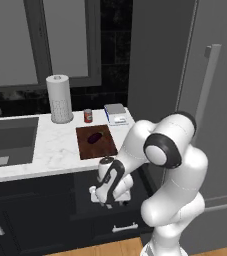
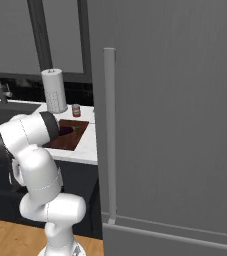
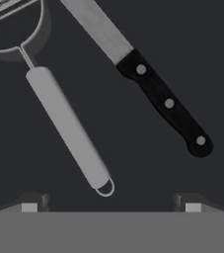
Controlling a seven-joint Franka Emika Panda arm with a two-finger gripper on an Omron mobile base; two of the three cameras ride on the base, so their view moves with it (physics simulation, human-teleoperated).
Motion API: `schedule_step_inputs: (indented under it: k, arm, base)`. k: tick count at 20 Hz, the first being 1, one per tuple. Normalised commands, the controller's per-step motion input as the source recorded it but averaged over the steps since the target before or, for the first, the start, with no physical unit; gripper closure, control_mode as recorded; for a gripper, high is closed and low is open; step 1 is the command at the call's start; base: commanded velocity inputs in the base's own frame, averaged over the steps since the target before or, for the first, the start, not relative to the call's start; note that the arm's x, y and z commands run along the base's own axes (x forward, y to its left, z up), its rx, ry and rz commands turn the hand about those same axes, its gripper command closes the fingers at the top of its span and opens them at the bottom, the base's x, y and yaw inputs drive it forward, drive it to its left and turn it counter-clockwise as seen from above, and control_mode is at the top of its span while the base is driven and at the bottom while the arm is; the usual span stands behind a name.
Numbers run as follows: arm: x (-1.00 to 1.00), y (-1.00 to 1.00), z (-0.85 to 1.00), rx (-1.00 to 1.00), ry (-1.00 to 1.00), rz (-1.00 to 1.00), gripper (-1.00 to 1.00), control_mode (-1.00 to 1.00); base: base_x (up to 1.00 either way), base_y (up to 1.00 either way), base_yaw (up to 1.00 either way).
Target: Place the appropriate cutting tool for cutting the eggplant skin on the cutting board.
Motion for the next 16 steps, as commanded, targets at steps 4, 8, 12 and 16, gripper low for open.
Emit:
schedule_step_inputs:
  k: [4, 8, 12, 16]
  arm:
    - [0.0, 0.03, -0.11, 0.0, 0.0, 0.0, -1.0, -1.0]
    - [0.0, 0.06, -0.09, 0.0, 0.0, 0.0, -1.0, -1.0]
    - [0.0, 0.04, -0.05, 0.0, -0.01, 0.0, -1.0, -1.0]
    - [0.01, 0.05, -0.04, 0.0, -0.02, 0.0, -1.0, -1.0]
  base:
    - [0.0, 0.0, 0.0]
    - [0.0, 0.0, 0.0]
    - [0.0, 0.0, 0.0]
    - [0.0, 0.0, 0.0]
